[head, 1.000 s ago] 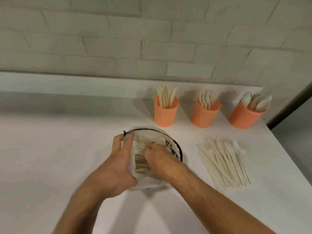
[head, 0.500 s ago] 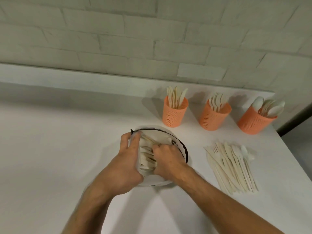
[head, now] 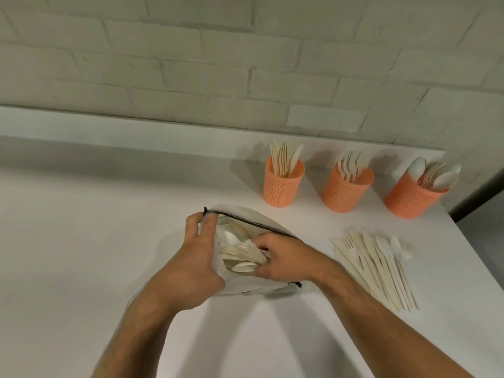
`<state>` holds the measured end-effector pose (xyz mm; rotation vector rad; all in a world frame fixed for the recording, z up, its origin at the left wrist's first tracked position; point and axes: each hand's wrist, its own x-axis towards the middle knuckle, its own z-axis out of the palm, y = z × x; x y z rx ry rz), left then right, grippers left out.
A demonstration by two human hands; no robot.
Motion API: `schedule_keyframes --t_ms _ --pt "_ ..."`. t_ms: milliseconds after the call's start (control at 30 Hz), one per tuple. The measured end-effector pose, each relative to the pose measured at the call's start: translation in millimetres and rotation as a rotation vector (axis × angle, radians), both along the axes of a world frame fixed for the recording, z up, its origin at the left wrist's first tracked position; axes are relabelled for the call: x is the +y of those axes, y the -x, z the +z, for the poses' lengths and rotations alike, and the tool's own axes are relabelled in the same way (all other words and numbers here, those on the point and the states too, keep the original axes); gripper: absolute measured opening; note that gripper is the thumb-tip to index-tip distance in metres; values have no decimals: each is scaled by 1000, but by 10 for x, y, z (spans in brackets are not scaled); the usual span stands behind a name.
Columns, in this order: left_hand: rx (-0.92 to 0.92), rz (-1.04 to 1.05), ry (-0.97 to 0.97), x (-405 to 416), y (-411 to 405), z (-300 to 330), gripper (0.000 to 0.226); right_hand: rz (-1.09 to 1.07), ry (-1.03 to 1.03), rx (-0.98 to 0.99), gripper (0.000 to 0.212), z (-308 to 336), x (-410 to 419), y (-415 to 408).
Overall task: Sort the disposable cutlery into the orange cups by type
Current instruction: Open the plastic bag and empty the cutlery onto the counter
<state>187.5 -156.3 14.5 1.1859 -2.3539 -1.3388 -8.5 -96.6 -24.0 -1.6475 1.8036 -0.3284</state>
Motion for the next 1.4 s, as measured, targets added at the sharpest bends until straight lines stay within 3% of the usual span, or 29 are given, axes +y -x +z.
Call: schedule_keyframes --t_ms 133,267,367,500,633,667,800,867,933,1000,1100,1167,1267,1400 --pt "-3 8 -9 -15 -14 8 100 -1 99 -223 16 76 110 28" --pt "-3 -18 -17 3 22 10 95 -220 214 -508 31 -118 174 -14" --pt "-5 -34 -34 37 66 -30 94 -297 205 -513 43 -260 191 -35" --pt "-4 -22 -36 39 79 -67 98 -299 236 -495 34 -266 199 -102" --pt "8 2 -28 20 80 -49 100 -305 376 -629 20 -119 204 -178" --pt "9 3 -20 14 86 -49 100 -321 421 -680 12 -58 204 -187" --pt "23 -1 -25 8 124 -53 103 -478 572 -959 30 244 184 -195" --pt "29 -1 -40 10 144 -52 107 -588 610 -1189 25 429 202 -104" --pt "41 2 -59 8 155 -39 108 -713 631 -1246 17 548 280 100" --pt "59 14 -75 0 157 -17 107 -851 616 -1012 14 530 433 364" --pt "86 51 -108 -3 166 23 108 -1001 435 -312 19 256 705 707" --pt "105 70 -128 3 180 40 108 -1035 286 -23 18 60 850 829" --pt "126 81 -153 10 205 51 105 -1024 138 190 21 -141 982 888" --pt "120 89 -162 16 221 96 103 -1021 12 269 39 -182 1042 859"
